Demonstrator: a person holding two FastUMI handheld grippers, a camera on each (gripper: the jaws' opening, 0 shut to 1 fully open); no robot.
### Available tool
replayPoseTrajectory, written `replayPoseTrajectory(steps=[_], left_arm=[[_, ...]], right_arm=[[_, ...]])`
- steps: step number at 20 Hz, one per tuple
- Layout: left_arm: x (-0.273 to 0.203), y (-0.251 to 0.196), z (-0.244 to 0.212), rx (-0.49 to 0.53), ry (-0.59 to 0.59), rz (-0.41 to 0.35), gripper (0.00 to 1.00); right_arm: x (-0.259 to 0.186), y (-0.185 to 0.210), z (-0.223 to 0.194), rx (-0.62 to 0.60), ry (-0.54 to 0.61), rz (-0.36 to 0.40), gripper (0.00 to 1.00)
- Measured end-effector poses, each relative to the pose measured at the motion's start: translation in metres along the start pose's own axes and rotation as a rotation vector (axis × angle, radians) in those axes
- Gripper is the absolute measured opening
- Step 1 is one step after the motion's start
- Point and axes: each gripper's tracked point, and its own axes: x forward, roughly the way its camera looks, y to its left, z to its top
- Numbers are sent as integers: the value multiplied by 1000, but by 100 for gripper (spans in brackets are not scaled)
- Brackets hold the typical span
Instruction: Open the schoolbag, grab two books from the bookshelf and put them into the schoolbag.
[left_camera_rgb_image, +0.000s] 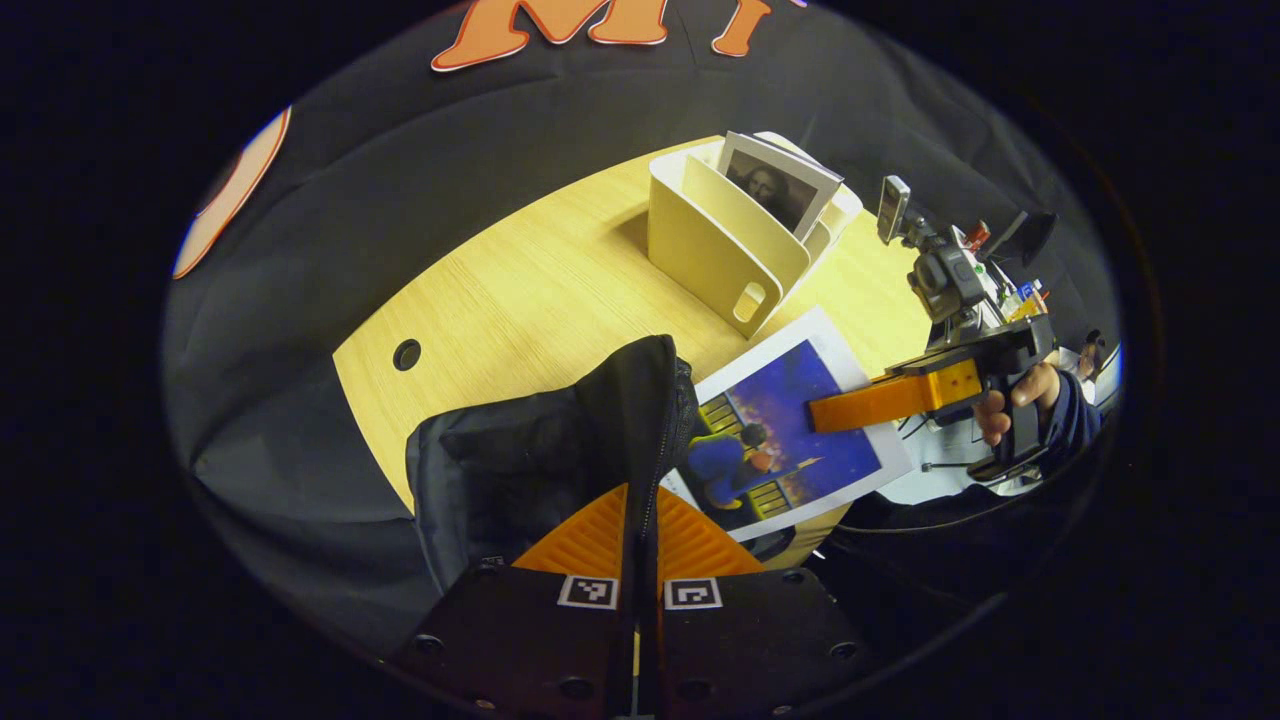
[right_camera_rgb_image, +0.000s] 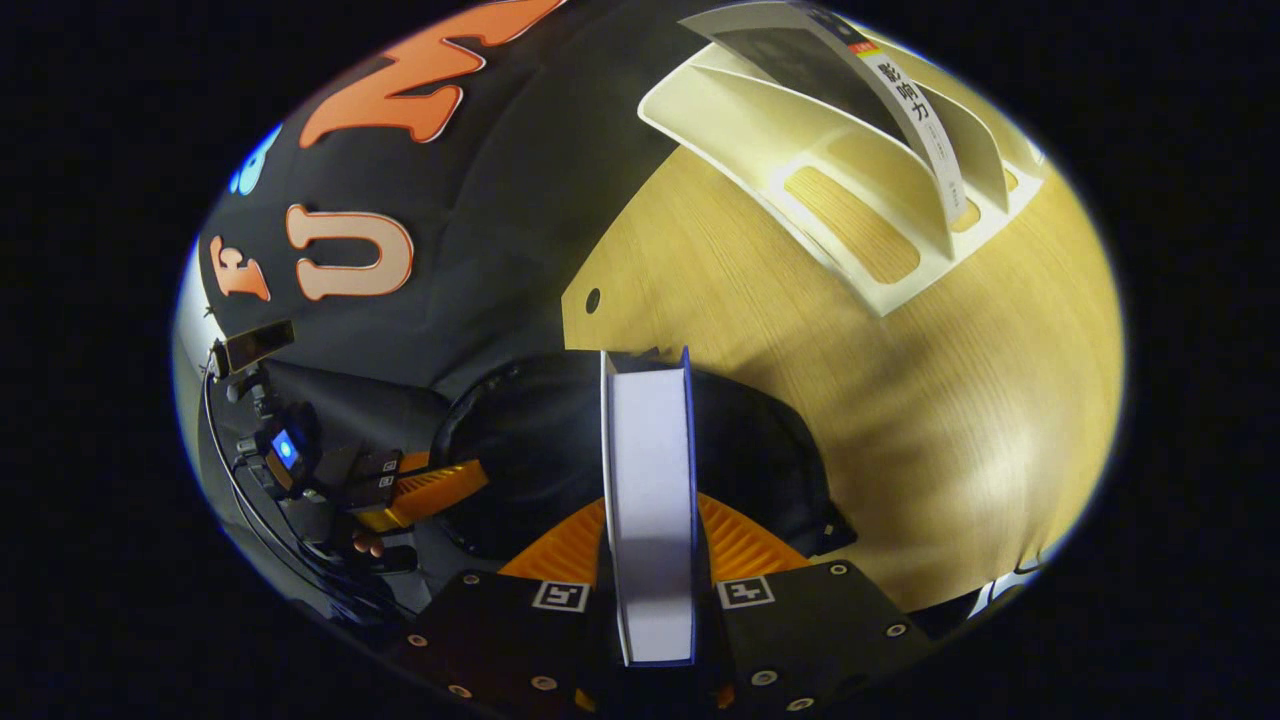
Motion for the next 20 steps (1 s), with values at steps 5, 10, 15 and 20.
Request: replayPoseTrajectory(steps=[5,10,15,20], left_arm=[[-1,-3,1,-12,-20,-13,3],[-3,-8,1,-38,-38,-19,3],[-4,-16,-3,-54,-56,-37,3],[-5,-11,-8,-76,-69,-33,3]], right_arm=[[36,8,-10,29,-31,49,32],[81,12,-27,112,-87,74,32],[108,10,-35,114,-167,80,23],[136,1,-45,115,-85,11,41]])
